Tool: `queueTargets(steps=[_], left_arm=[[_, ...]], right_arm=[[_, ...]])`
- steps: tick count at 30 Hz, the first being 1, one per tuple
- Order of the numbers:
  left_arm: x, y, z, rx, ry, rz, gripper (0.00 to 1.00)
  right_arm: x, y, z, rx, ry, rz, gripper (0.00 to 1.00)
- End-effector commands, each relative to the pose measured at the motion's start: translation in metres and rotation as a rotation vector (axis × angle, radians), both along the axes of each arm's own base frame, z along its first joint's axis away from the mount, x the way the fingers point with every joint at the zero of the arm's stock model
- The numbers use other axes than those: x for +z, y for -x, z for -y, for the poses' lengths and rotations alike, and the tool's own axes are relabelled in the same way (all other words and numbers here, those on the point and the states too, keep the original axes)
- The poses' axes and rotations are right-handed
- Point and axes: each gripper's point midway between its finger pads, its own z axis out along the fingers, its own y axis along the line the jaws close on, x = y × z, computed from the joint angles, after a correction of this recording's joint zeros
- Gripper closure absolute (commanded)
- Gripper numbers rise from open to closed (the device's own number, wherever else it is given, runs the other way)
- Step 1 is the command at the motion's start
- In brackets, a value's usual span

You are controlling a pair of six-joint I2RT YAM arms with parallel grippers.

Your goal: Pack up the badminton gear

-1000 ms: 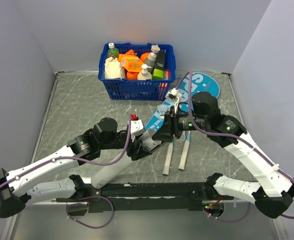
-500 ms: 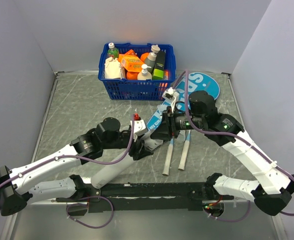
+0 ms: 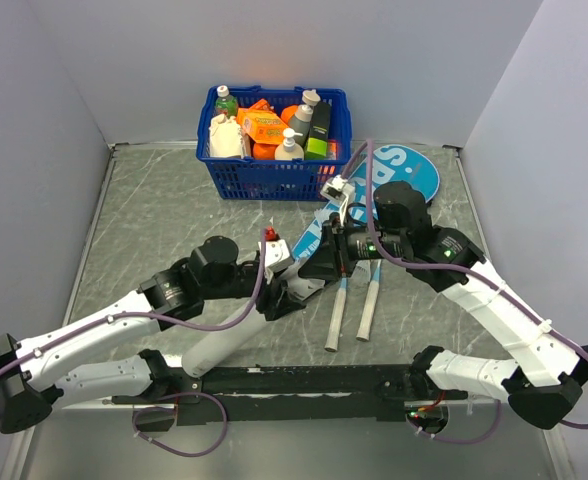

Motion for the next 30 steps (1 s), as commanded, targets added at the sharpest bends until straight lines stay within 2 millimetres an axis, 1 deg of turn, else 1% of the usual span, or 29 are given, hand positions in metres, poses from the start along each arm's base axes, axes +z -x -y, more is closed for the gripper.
queueTargets(steps=[1,5,8,11,12,14,15,20,23,30], left_arm=[[0.021,-0.002,-0.001,0.025,0.065,0.04,0.79],[0.023,-0.003,-0.003,0.034,0.072,0.046,0.79],[0.024,-0.002,-0.003,0.032,0.075,0.047,0.79],[0.023,-0.003,-0.003,0.032,0.072,0.046,0.79],[0.023,-0.003,-0.003,0.034,0.073,0.047,0.79],[0.022,-0.003,-0.002,0.034,0.069,0.044,0.79],[0.021,-0.003,-0.002,0.034,0.068,0.044,0.79],[0.022,-0.003,-0.002,0.035,0.071,0.043,0.79],[0.021,-0.002,-0.002,0.034,0.072,0.04,0.79],[0.016,0.0,0.0,0.031,0.062,0.034,0.79]], right_arm=[[0.007,0.006,-0.002,0.024,-0.03,0.02,0.67],[0.003,0.007,-0.001,0.02,-0.024,0.012,0.68],[0.002,0.009,-0.002,0.025,-0.022,0.007,0.71],[0.003,0.009,-0.003,0.027,-0.023,0.008,0.8],[0.005,0.01,-0.003,0.029,-0.028,0.011,0.87],[0.004,0.01,-0.004,0.031,-0.028,0.007,0.95],[0.005,0.01,-0.004,0.033,-0.033,0.009,1.0],[0.015,0.019,-0.005,0.067,-0.082,0.012,1.0],[0.021,0.024,-0.002,0.082,-0.105,0.031,1.0],[0.027,0.021,0.013,0.027,-0.116,0.07,1.0]])
